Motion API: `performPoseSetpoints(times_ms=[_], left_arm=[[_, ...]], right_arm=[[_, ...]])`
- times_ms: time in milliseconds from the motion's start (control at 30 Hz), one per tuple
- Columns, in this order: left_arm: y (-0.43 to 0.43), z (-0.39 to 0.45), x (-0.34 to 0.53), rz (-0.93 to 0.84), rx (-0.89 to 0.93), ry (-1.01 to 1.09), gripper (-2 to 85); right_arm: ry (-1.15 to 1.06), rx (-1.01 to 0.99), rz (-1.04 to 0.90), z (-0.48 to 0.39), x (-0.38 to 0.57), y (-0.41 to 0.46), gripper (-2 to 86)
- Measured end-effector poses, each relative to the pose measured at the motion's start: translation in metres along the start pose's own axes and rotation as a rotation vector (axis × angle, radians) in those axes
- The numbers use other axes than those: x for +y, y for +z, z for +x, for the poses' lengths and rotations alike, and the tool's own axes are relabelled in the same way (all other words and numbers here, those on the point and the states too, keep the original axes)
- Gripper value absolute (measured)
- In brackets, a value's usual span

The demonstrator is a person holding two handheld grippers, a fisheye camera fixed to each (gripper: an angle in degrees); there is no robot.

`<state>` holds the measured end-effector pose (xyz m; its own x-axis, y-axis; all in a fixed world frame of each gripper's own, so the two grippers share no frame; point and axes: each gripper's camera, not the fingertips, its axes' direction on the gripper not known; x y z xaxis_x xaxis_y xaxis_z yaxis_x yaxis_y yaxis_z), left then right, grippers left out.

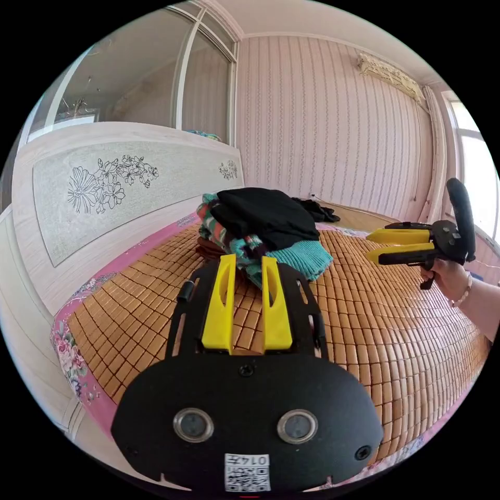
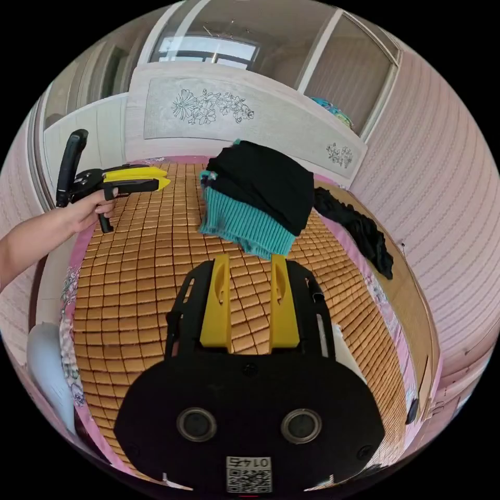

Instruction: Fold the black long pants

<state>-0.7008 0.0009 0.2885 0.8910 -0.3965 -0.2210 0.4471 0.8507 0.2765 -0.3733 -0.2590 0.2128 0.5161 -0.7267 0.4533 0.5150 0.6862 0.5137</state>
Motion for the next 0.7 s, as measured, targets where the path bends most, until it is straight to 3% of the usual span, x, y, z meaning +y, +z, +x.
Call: performPoseSetpoints(times_ms=[133, 267, 333, 467, 567, 700], left_arm=[[0.035, -0.026, -0.043, -0.015, 0.018, -0.026, 11.4], [0.054, -0.029, -0.067, -0.047, 0.032, 0.024, 10.0], [0.051, -0.04, -0.072, -0.072, 0.111, -0.036, 7.1], [0.03, -0.044, -0.075, -0.08, 0.117, -0.021, 4.3], [-0.002, -0.042, -0.075, -0.028, 0.139, 0.023, 3.5], [-0.046, -0.045, -0.078, 0.019, 0.199, 0.024, 2.6]], right_arm=[[0.095, 0.124, 0.175, -0.023, -0.058, 0.036, 8.3], [0.098, 0.205, 0.176, -0.046, -0.08, 0.07, 8.0], [0.106, 0.124, 0.096, -0.054, -0.08, 0.092, 7.0], [0.169, 0.006, 0.143, -0.055, -0.066, 0.084, 5.5], [0.127, 0.004, 0.178, -0.066, -0.058, 0.07, 7.5], [0.041, 0.007, 0.21, -0.084, -0.046, 0.052, 3.9]])
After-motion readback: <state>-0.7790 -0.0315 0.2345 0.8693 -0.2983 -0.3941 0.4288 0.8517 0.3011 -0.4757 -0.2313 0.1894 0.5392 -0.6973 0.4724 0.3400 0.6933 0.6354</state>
